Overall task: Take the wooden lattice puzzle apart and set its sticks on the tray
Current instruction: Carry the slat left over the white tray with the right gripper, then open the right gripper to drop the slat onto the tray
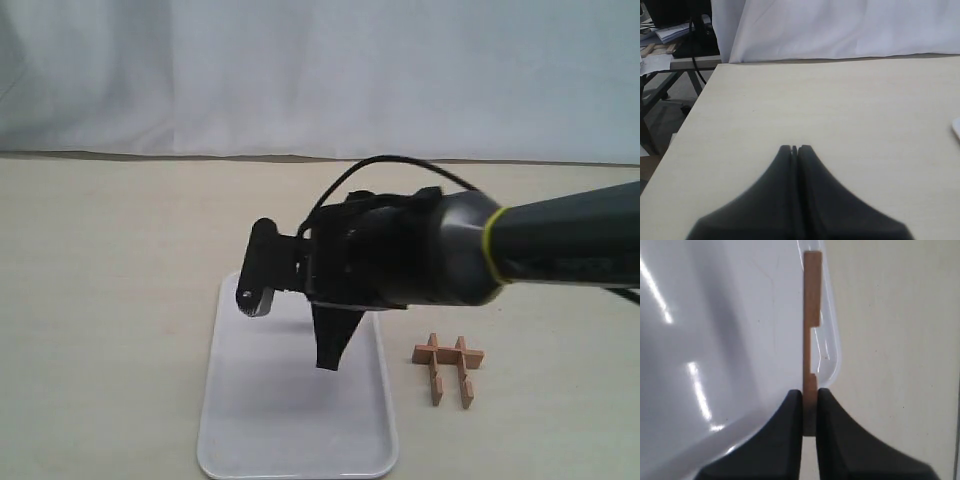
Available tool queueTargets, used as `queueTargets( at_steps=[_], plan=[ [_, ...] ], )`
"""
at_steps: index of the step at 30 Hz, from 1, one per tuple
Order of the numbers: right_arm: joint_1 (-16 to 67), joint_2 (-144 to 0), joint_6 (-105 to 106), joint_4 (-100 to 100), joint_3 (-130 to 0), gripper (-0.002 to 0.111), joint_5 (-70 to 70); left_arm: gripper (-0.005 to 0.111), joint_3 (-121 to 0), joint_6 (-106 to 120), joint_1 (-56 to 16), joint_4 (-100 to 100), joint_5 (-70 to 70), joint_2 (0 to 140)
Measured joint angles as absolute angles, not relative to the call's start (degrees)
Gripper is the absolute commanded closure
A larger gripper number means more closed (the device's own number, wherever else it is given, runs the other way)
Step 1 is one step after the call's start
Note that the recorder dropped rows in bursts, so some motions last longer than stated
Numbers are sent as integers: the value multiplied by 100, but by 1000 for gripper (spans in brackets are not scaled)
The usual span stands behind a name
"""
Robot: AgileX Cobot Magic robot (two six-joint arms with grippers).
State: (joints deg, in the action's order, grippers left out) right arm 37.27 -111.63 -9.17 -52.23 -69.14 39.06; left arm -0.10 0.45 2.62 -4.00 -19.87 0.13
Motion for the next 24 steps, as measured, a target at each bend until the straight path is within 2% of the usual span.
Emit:
queueTargets(
  at_steps=[11, 14, 17, 21, 24],
  plan=[
    [4210, -12194, -1325, -6161, -7614, 104, 4219, 107, -10, 45, 262, -400, -1987, 13],
    [4210, -12325, -1640, -6456, -7622, 100, 4341, 107, -10, 45, 262, -400, -1987, 13],
    [4210, -12411, -2228, -6734, -7622, 87, 4341, 107, -10, 45, 262, -400, -1987, 13],
    [4210, -12479, -2752, -6881, -7622, 62, 4330, 107, -10, 45, 262, -400, -1987, 13],
    [4210, -12479, -2845, -6815, -7622, 54, 4330, 107, -10, 45, 262, -400, -1987, 13]
  ],
)
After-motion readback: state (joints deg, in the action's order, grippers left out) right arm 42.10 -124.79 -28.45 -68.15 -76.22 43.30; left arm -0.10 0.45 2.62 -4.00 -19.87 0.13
